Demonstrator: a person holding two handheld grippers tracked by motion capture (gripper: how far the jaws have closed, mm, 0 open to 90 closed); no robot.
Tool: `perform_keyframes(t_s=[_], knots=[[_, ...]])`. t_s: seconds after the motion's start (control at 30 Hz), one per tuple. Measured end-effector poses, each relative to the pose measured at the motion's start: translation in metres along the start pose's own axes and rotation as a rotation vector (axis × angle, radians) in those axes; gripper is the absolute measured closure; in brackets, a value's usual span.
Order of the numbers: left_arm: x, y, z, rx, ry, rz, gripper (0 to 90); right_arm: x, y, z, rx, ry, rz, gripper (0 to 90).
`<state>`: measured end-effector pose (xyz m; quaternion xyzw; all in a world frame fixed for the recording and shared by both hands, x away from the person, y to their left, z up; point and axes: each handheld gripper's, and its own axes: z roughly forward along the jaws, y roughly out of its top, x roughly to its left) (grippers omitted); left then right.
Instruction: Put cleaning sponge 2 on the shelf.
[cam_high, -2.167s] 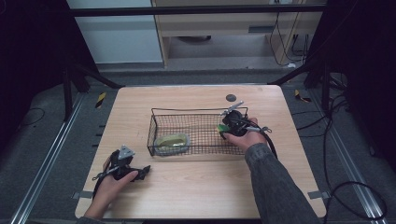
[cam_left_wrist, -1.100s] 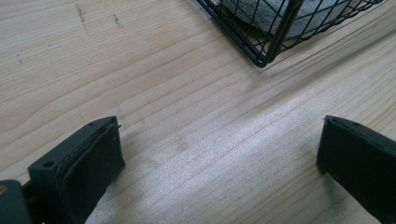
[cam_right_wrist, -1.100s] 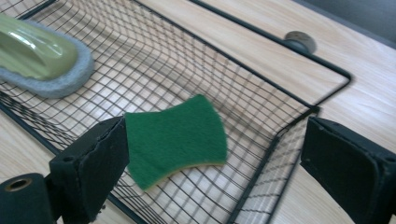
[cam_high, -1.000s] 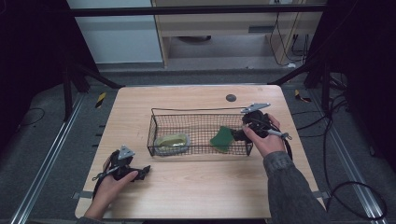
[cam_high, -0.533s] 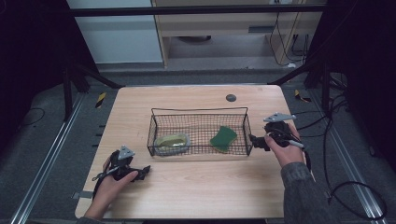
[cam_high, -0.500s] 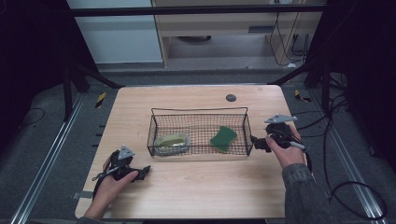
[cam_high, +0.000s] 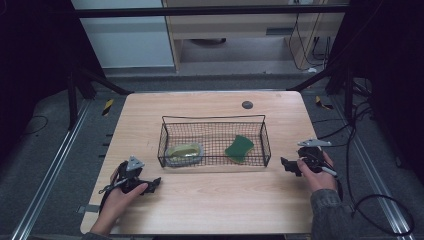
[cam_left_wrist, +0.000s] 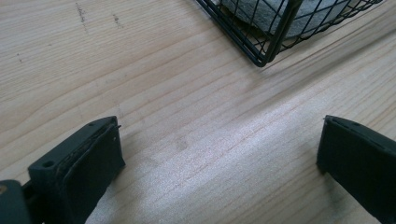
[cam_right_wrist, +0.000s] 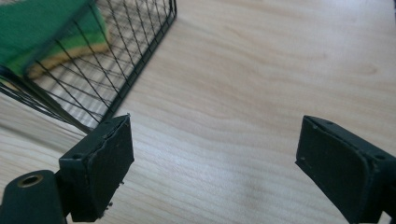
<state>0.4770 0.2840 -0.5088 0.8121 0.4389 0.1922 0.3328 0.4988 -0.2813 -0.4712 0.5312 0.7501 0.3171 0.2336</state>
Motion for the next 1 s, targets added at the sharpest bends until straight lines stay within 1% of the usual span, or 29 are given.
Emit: perform_keyframes(t_s=[0.1, 0.17, 0.33, 0.47, 0.53, 0.6, 0.67, 0.7, 0.77, 0.9, 1.0], knots=[[0.0, 0.0, 0.0, 0.0, 0.0, 0.0, 0.0, -0.002, -0.006, 0.008, 0.019, 0.001, 0.02, 11.3], [0.0, 0.0, 0.0, 0.0, 0.0, 0.0, 0.0, -0.003, -0.008, 0.013, 0.026, -0.009, 0.026, 11.3], [0.0, 0.0, 0.0, 0.0, 0.0, 0.0, 0.0, -0.005, -0.012, 0.024, 0.032, -0.021, 0.059, 11.5], [0.0, 0.0, 0.0, 0.0, 0.0, 0.0, 0.0, -0.005, -0.014, 0.031, 0.036, -0.027, 0.068, 11.5], [0.0, 0.0, 0.0, 0.0, 0.0, 0.0, 0.0, -0.005, -0.016, 0.033, 0.034, -0.031, 0.075, 11.1], [0.0, 0.0, 0.0, 0.0, 0.0, 0.0, 0.0, -0.004, -0.017, 0.035, 0.018, -0.039, 0.082, 10.7], [0.0, 0.0, 0.0, 0.0, 0.0, 0.0, 0.0, -0.004, -0.017, 0.036, 0.01, -0.046, 0.07, 9.8], [0.0, 0.0, 0.0, 0.0, 0.0, 0.0, 0.0, -0.003, -0.018, 0.037, 0.004, -0.051, 0.06, 8.4], [0.0, 0.0, 0.0, 0.0, 0.0, 0.0, 0.0, -0.001, -0.019, 0.039, -0.012, -0.056, 0.072, 5.7], [0.0, 0.0, 0.0, 0.0, 0.0, 0.0, 0.0, 0.001, -0.018, 0.04, -0.008, -0.07, 0.082, 3.9], [0.0, 0.0, 0.0, 0.0, 0.0, 0.0, 0.0, 0.003, -0.018, 0.041, -0.004, -0.087, 0.1, 2.6]])
